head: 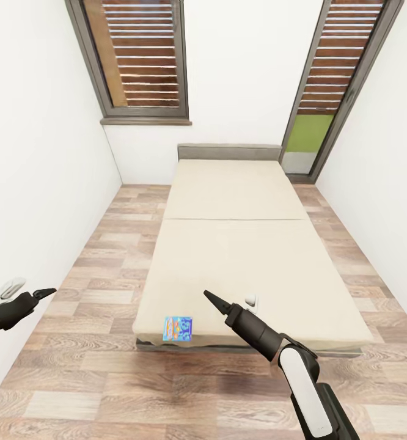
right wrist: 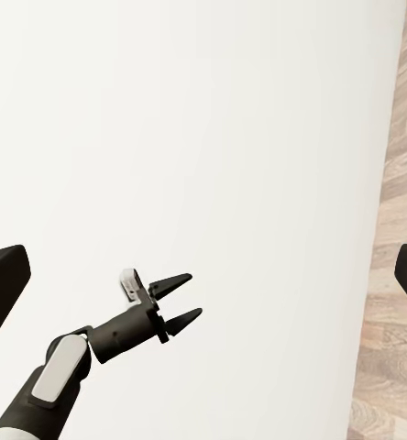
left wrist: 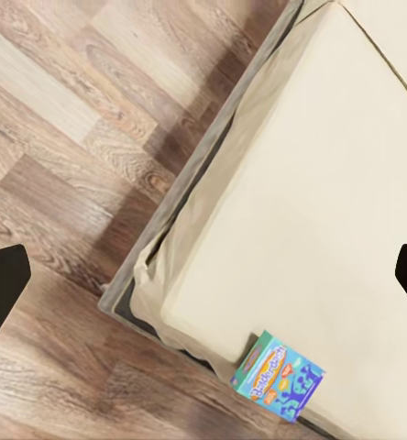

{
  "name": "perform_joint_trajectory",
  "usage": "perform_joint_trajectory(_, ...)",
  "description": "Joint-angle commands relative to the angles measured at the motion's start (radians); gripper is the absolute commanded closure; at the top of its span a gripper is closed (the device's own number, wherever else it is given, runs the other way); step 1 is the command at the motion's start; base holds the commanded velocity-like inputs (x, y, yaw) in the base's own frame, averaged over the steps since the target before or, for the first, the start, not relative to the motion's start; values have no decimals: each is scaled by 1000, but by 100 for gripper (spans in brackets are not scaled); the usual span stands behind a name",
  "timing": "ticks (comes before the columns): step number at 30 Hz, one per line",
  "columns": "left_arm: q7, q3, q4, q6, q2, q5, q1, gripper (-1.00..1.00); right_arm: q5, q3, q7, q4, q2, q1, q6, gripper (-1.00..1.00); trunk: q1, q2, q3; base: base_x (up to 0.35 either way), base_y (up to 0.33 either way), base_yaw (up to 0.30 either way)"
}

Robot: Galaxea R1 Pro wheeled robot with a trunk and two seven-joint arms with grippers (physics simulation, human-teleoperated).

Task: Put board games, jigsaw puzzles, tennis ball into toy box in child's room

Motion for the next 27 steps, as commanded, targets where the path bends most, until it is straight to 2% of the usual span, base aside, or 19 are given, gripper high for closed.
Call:
perform_joint_trajectory(1, -1, 2, 0, 8, 0, 3, -1, -100, -7, -1, -1, 0, 1, -1, 8, -100, 1, -2, 0, 0, 0, 0)
perform_joint_trajectory(27, -1, 1, 0, 8, 0, 3, -1, -100, -7, -1, -1, 0, 1, -1, 6, -100, 1, -2, 43, 0, 0, 0)
